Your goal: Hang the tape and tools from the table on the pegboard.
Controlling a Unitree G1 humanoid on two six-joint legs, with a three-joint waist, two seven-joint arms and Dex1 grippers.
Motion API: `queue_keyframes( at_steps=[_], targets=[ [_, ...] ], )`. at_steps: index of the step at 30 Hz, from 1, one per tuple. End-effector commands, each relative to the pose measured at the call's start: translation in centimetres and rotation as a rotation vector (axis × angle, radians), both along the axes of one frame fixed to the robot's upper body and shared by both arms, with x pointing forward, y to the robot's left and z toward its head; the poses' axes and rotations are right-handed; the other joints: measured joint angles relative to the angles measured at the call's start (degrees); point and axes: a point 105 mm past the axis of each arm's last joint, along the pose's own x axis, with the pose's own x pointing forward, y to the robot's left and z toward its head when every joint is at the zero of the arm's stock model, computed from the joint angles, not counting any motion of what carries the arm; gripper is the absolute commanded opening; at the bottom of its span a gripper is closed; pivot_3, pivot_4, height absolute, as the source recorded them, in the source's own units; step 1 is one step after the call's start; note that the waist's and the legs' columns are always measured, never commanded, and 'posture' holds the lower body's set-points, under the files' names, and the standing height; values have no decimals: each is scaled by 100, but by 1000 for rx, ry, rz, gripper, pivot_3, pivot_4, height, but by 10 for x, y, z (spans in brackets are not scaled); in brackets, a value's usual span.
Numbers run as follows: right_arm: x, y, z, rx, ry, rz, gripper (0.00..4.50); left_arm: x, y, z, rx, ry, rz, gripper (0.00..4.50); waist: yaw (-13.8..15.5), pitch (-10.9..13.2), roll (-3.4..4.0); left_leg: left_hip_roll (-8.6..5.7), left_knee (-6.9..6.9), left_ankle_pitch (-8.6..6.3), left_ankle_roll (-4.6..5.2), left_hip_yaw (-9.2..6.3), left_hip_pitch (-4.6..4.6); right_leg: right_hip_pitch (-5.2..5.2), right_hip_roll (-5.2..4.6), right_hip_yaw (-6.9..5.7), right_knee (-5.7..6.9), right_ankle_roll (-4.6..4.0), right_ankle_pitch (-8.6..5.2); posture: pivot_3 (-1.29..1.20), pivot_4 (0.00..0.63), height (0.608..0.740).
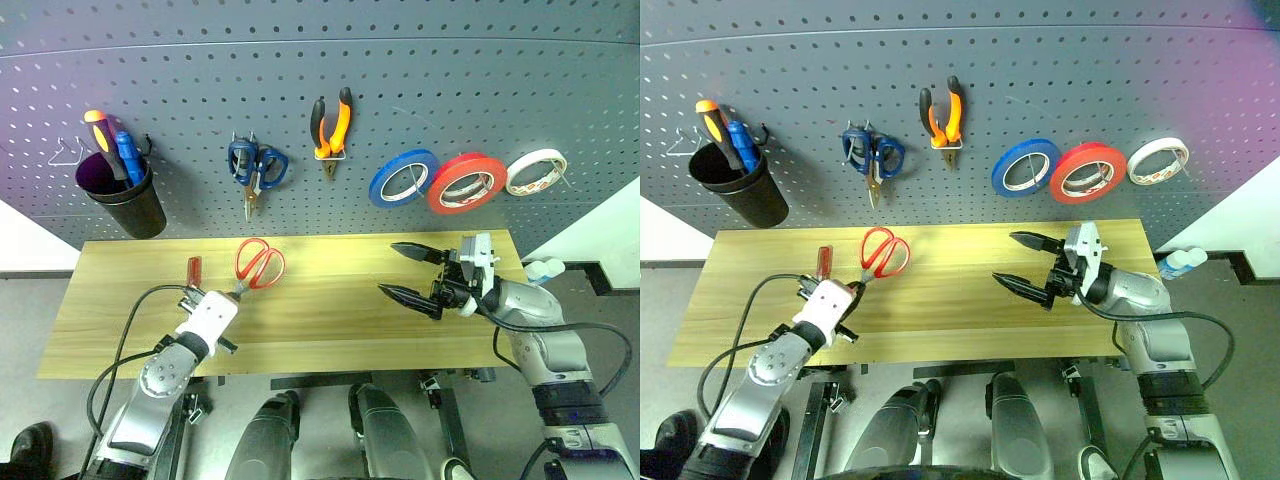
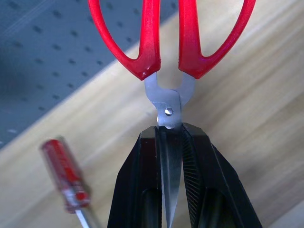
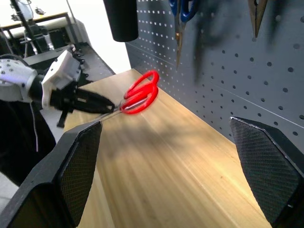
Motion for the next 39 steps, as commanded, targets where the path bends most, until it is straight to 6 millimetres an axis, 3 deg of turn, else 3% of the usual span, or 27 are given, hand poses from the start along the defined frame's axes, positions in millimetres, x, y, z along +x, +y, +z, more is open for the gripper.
queue_keyframes(
  at_steps=[1, 6, 13, 29, 39],
  targets=[
    [-12, -5, 5, -15, -17, 86, 4500, -8, -4, 23, 2, -135, -68, 270, 1, 0, -1, 0, 0, 0, 1, 0, 0, 0, 0, 0, 0, 0, 0, -80, 282, 740],
    [-12, -9, 2, -43, -33, 85, 4500, -22, -11, 41, 23, -304, -136, 270, 7, 1, -1, 0, 1, -1, 1, 0, -2, 0, -1, 0, -2, -1, 0, -80, 280, 740],
    [-9, -17, 19, 132, 32, 53, 4500, -32, -7, 47, 149, -469, -105, 270, 6, 1, -1, 0, 1, -1, 2, 2, -2, 1, -2, 0, -2, -1, 0, -81, 272, 740],
    [-7, -9, 16, 227, 14, 18, 4500, -16, 21, 63, 166, -600, -18, 270, 3, -3, -1, -2, 8, -1, 2, 5, 0, 0, -1, -2, 8, 1, 2, -82, 236, 740],
    [-7, 0, 12, 246, 9, 21, 4500, 2, 14, 76, 142, -673, -56, 270, 4, -11, -5, -2, 17, 4, -5, 5, 5, 0, 3, -6, 24, 1, 4, -90, 219, 740]
  ],
)
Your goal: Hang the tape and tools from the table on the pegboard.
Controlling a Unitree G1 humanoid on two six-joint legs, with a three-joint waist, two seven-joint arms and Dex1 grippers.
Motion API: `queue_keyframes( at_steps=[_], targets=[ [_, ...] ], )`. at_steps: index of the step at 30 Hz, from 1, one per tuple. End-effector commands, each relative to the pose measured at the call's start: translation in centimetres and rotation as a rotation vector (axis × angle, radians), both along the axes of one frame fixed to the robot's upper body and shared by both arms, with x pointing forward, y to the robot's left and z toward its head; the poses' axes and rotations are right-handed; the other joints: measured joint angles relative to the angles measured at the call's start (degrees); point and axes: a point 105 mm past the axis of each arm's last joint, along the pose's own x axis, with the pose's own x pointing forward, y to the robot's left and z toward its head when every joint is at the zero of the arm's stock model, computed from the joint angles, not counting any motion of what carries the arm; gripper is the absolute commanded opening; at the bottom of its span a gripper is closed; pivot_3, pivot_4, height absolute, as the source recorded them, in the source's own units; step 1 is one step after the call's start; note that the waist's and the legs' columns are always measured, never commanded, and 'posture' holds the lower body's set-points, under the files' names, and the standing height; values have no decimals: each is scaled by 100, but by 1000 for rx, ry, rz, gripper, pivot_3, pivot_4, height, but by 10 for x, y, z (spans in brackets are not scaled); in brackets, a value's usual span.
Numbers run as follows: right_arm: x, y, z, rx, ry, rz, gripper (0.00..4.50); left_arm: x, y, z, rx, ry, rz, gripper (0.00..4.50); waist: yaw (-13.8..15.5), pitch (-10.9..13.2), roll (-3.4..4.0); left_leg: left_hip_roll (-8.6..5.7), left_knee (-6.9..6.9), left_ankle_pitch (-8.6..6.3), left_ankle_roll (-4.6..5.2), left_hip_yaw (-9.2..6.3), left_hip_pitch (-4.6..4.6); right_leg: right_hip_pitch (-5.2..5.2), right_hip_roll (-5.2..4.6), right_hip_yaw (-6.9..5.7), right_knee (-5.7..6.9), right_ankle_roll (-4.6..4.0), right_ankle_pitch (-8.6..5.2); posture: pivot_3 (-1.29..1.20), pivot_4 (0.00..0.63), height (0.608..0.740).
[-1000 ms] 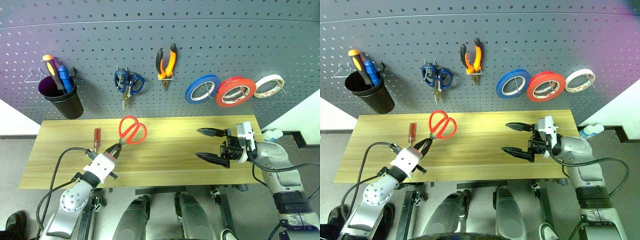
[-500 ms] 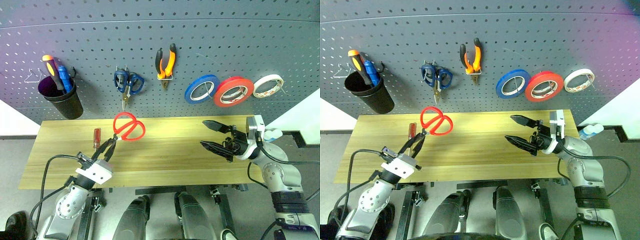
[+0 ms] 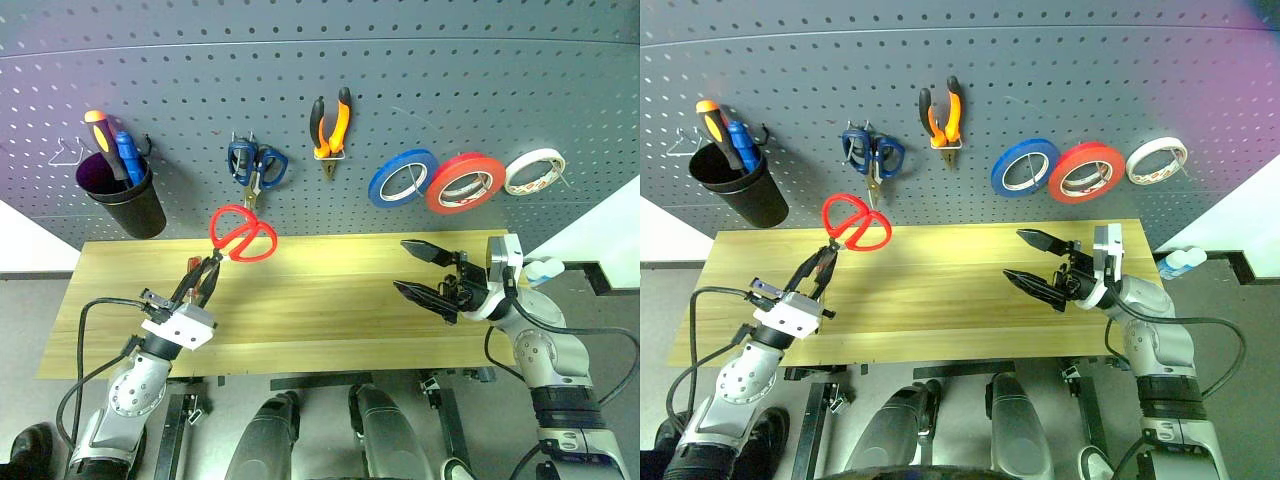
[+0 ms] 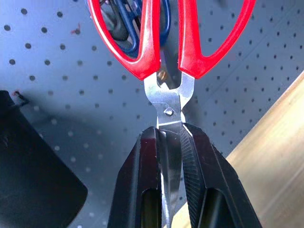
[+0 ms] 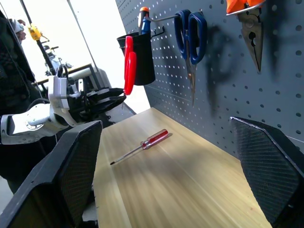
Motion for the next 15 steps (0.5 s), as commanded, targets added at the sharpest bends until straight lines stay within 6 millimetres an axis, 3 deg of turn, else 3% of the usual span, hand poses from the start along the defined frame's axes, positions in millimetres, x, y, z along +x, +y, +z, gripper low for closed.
queue_keyframes(
  at_steps=[1, 5, 15],
  targets=[
    [-5, 5, 3, 21, -32, 6, 4500, 3, -4, 18, -8, -67, -24, 270, 0, -2, 0, 0, 1, 2, -2, -1, 0, 0, 0, -1, 1, 0, 2, -90, 219, 740],
    [-5, 4, 8, 92, -19, -3, 4500, 7, -13, 36, -13, -105, -25, 270, -8, -6, -2, -1, 4, 2, -2, 2, -1, 1, 0, 2, 0, 3, 5, -97, 213, 740],
    [-6, 7, 9, 128, -21, -6, 4500, 13, -24, 55, -44, -109, -37, 270, -12, -11, -2, 0, 13, 5, -6, 3, 4, 1, 3, 3, 15, 1, 8, -103, 213, 740]
  ],
)
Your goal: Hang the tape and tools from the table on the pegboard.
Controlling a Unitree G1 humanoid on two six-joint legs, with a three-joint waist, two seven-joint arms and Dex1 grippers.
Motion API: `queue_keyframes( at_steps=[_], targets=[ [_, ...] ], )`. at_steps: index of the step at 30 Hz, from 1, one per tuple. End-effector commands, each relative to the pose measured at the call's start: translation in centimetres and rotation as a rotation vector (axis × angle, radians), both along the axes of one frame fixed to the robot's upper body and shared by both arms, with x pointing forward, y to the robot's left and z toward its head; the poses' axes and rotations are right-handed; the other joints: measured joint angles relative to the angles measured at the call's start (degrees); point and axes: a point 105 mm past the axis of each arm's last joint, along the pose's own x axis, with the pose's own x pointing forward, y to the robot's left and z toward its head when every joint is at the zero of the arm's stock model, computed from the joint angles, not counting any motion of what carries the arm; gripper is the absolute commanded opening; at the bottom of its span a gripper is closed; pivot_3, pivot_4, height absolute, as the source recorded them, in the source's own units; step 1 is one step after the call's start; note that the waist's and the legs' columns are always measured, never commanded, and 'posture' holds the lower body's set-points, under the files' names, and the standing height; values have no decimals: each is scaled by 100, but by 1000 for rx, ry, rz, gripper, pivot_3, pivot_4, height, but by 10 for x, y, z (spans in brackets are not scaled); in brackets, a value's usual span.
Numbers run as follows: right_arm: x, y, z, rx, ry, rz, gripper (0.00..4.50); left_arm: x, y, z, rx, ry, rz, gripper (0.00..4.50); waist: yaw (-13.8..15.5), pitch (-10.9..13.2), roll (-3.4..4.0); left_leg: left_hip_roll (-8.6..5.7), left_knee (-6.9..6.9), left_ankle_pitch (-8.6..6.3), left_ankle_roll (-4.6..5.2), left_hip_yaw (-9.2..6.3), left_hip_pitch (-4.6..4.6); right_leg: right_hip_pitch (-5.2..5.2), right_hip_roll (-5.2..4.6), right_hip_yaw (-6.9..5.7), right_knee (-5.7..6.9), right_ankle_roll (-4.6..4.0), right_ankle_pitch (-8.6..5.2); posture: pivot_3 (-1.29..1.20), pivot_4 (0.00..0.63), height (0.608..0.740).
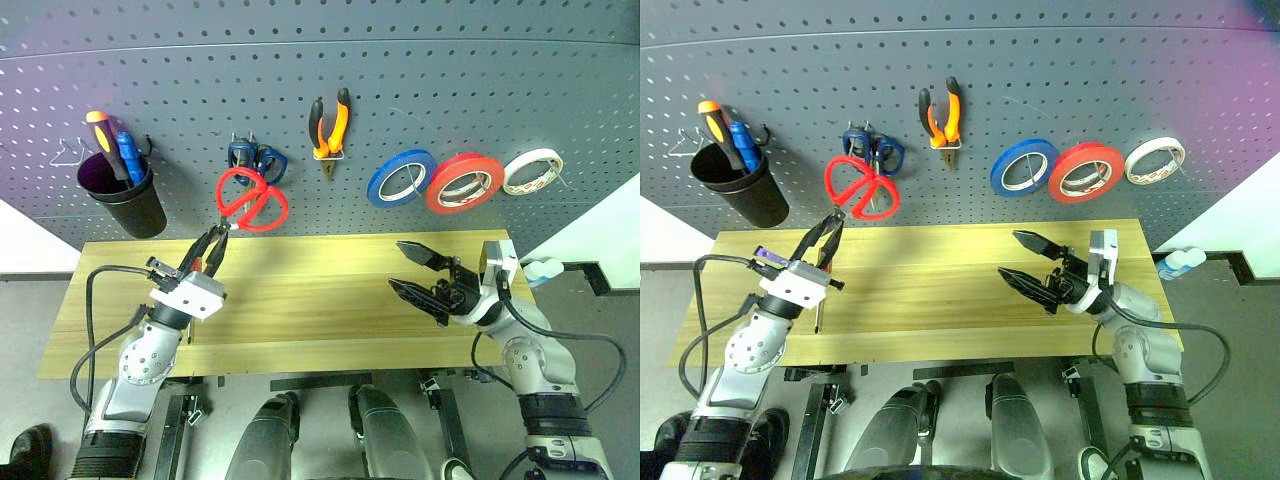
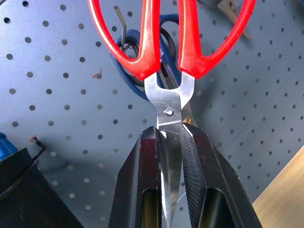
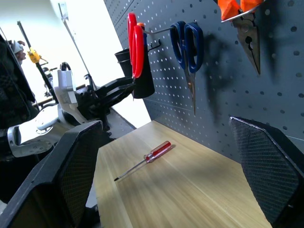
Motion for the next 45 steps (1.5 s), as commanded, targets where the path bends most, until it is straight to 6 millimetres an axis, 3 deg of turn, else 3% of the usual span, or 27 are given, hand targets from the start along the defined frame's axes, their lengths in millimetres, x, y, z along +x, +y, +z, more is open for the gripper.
queue_keyframes(
  at_steps=[1, 10, 22, 27, 35, 45],
  targets=[
    [-5, -1, 16, 32, -65, 9, 4500, -2, -4, 17, -18, -37, -11, 270, -1, 0, 0, 0, 1, 0, -1, 0, 0, 0, 0, 0, 1, 0, 1, -104, 213, 740],
    [-13, 5, 21, 57, -64, 49, 4500, 1, -5, 21, -35, -13, -2, 270, -3, -5, -3, 1, 5, 1, -2, 1, 1, 0, 3, 1, 5, 0, 2, -118, 213, 740],
    [-29, 23, 29, 72, -68, 159, 4500, 19, 0, 10, -92, 82, 11, 270, -6, -9, -4, 1, 16, 2, -2, 1, 2, 0, 3, 0, 17, -1, 2, -134, 214, 740],
    [-32, 27, 38, 76, -94, 188, 4500, 31, 0, 5, -112, 114, 9, 270, -8, -9, -4, 0, 21, 2, -2, 2, 2, 1, 3, 0, 19, 0, 2, -140, 216, 740],
    [-31, 28, 38, 46, -93, 192, 4500, 40, 0, -6, -169, 177, -9, 270, -21, -10, -5, 0, 22, 2, -2, 2, 2, 0, 4, 0, 22, 0, 2, -148, 222, 740],
    [-27, 25, 31, 32, -75, 165, 4500, 33, 2, -18, -191, 223, -34, 3492, -27, -10, -5, 0, 30, 2, -1, 3, 2, 1, 4, 0, 28, 0, 2, -145, 223, 740]
  ],
)
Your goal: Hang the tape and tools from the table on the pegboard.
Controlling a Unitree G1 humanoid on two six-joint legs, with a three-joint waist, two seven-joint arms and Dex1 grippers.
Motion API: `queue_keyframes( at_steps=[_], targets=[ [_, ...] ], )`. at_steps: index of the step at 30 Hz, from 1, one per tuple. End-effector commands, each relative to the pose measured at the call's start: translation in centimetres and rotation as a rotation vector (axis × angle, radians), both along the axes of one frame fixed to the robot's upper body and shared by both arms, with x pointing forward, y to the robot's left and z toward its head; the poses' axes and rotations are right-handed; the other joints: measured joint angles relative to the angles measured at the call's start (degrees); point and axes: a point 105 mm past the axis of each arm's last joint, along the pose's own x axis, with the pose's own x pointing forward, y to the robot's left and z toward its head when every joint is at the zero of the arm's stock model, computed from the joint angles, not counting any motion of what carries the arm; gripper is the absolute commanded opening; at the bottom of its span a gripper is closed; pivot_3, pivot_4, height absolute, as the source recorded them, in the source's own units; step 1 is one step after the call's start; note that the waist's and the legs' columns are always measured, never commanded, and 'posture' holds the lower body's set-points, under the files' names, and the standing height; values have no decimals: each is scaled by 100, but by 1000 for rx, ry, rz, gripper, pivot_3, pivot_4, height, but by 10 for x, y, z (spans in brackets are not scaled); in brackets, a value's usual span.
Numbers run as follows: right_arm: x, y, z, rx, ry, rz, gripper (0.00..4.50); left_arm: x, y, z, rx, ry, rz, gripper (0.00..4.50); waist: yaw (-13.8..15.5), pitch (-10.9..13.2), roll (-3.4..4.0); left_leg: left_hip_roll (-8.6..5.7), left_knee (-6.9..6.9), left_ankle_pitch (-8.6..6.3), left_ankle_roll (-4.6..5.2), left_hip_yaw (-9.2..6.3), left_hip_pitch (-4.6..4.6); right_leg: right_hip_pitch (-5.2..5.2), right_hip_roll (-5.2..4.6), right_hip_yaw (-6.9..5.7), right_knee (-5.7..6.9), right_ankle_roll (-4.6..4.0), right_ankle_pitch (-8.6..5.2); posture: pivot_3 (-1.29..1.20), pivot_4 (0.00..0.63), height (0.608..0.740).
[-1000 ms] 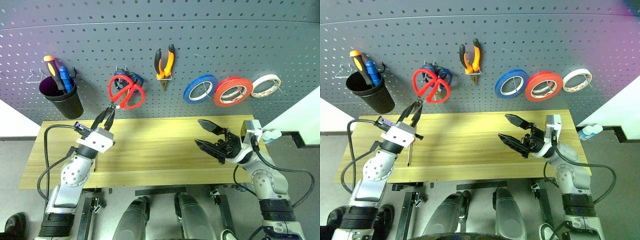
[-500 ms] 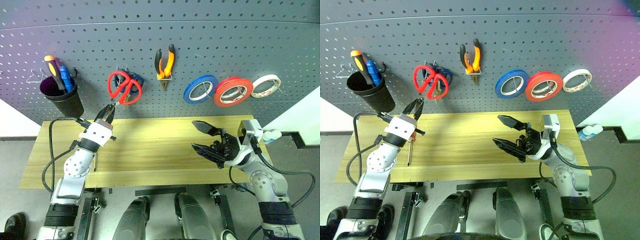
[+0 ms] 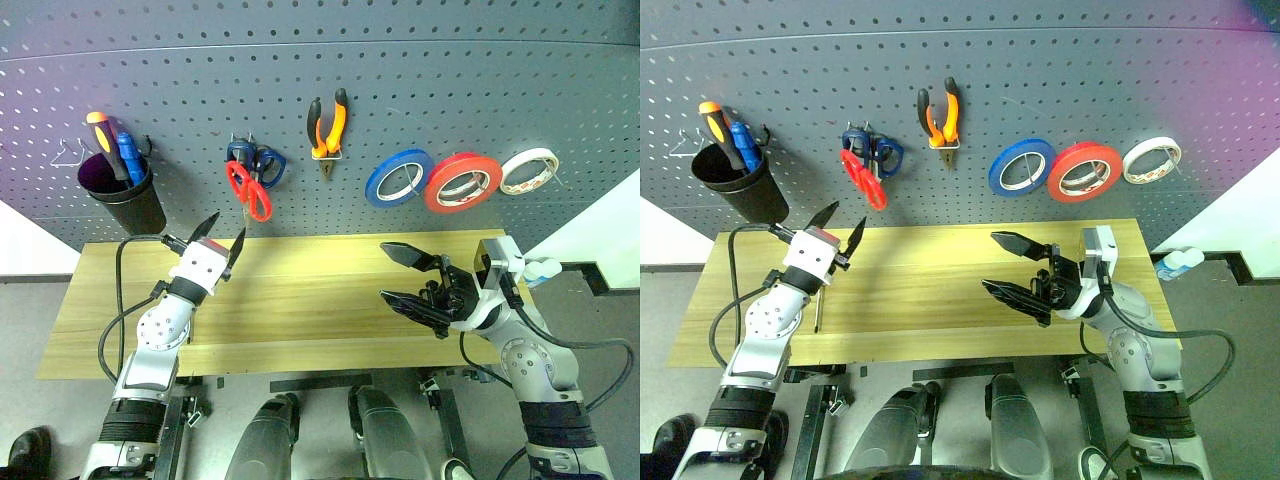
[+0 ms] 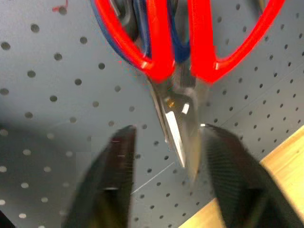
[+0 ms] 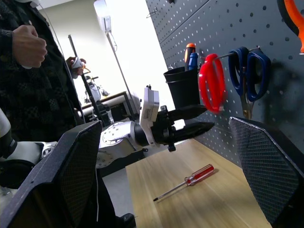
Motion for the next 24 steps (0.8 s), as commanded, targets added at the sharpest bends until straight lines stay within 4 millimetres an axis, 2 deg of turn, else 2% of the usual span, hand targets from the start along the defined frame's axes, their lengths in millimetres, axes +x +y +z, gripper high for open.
queue_keyframes(
  at_steps=[1, 3, 4, 8, 15, 18, 24],
  targets=[
    [1, -1, 2, -7, -29, -14, 4500, -7, 2, -1, -33, 4, -17, 3773, -2, 0, 0, 0, 1, 0, 0, 0, 0, 0, 0, 0, 1, 0, 0, -143, 220, 740],
    [4, -5, 0, -17, -28, -33, 4500, -14, 1, -8, -38, 32, -43, 4445, -9, -1, 0, 0, 2, 0, 0, 1, 0, 0, 0, 0, 1, 0, 0, -142, 220, 740],
    [7, -8, -2, -34, -39, -58, 4500, -18, 2, -13, -31, 56, -49, 4480, -13, -1, 0, 0, 3, 0, 0, 1, 0, 0, 0, 1, 2, 0, 0, -142, 217, 740],
    [15, -10, -11, -123, -117, -119, 4500, -36, 11, -36, -26, 144, -44, 4480, -62, -2, 0, 0, 10, 0, 1, 2, 0, 0, 0, 2, 8, 0, 0, -141, 215, 740],
    [8, -3, -10, -132, -132, -57, 4500, -61, 42, -75, -74, 309, 58, 4480, -116, -4, 0, 0, 32, -1, 1, 3, 2, 3, 0, 4, 32, 0, 0, -131, 216, 740],
    [7, 0, -9, -140, -136, -36, 4500, -63, 60, -88, -129, 373, 172, 4480, -119, -6, 1, 0, 40, -1, 2, 5, 7, 9, 0, 5, 39, 0, 0, -121, 221, 740],
    [5, 2, -15, -167, -124, -14, 4500, -53, 98, -87, -230, 389, 336, 4480, -98, -8, -2, 0, 46, -1, 2, 2, 8, 10, 1, 3, 43, 0, 0, -102, 241, 740]
  ],
)
